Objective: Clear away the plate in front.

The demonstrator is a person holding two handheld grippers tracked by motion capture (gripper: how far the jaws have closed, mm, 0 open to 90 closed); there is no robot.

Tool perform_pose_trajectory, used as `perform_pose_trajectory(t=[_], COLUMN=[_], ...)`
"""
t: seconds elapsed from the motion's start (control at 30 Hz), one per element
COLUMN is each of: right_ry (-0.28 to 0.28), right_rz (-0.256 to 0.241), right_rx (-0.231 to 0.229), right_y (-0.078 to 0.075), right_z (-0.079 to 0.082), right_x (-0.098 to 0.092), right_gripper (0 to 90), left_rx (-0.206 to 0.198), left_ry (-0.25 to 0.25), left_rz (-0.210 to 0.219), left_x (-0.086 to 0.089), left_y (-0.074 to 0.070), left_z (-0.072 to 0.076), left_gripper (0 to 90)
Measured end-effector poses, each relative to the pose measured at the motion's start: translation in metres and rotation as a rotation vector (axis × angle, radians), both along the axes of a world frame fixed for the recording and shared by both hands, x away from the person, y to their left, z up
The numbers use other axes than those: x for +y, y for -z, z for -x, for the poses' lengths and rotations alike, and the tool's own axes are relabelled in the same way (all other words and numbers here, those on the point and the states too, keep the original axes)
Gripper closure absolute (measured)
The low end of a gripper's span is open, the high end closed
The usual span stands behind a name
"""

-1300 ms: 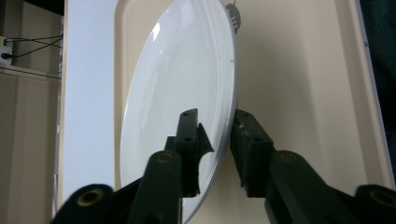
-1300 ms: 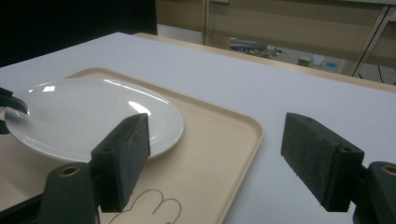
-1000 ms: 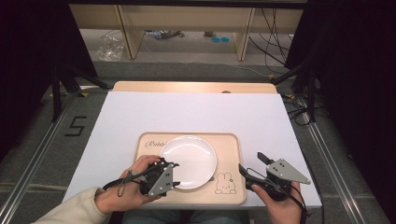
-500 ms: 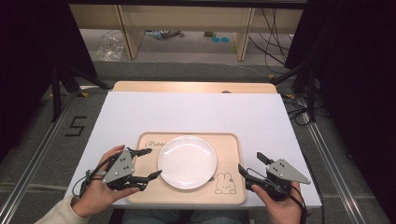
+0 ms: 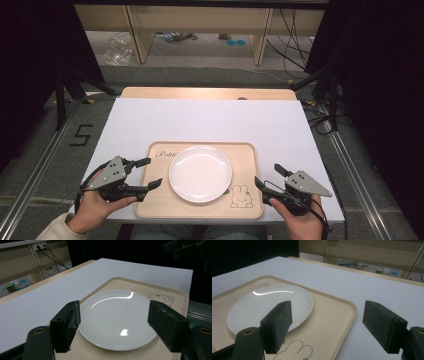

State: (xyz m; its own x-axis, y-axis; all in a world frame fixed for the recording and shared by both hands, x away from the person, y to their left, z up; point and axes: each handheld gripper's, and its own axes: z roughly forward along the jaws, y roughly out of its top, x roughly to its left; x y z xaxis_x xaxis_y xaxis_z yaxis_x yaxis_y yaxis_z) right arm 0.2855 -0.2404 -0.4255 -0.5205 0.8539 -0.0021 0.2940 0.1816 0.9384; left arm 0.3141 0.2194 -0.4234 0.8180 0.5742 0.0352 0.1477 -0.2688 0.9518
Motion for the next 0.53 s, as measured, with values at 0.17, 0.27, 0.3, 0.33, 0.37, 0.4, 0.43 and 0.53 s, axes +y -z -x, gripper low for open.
perform_pose_trajectory(t=[0.17, 0.27, 0.3, 0.33, 0.37, 0.4, 0.43, 0.53], right_ry=[-0.008, -0.007, -0.009, -0.01, -0.012, -0.013, -0.013, -0.018], right_rz=[0.001, 0.002, 0.002, 0.002, 0.0, 0.0, 0.001, -0.015], right_rx=[0.021, 0.018, 0.018, 0.019, 0.016, 0.017, 0.018, 0.014], right_y=[0.0008, 0.0015, 0.0015, 0.0015, 0.0019, 0.002, 0.0021, 0.003], right_z=[-0.0001, -0.0005, -0.0006, -0.0006, -0.0008, -0.0008, -0.0008, -0.0016], right_x=[0.0001, -0.0001, 0.0, 0.0002, 0.0005, 0.0005, 0.0004, 0.0009], right_gripper=[24.3, 24.2, 24.2, 24.2, 24.2, 24.1, 24.1, 24.1], left_rx=[0.003, 0.0, -0.002, -0.007, -0.007, -0.003, 0.001, 0.001], left_ry=[0.005, 0.016, 0.017, 0.022, 0.027, 0.028, 0.029, 0.043], left_rz=[-0.013, -0.018, -0.023, -0.03, -0.031, -0.042, -0.041, -0.05], left_x=[-0.0015, -0.0022, -0.002, -0.0018, -0.0021, -0.002, -0.0024, -0.0035], left_y=[0.0018, 0.0027, 0.0026, 0.0026, 0.0033, 0.0036, 0.0042, 0.0047], left_z=[0.0, -0.0003, -0.0005, -0.0011, -0.0018, -0.0021, -0.0022, -0.0028], left_gripper=[26.2, 26.6, 26.6, 26.7, 26.7, 26.7, 26.7, 26.6])
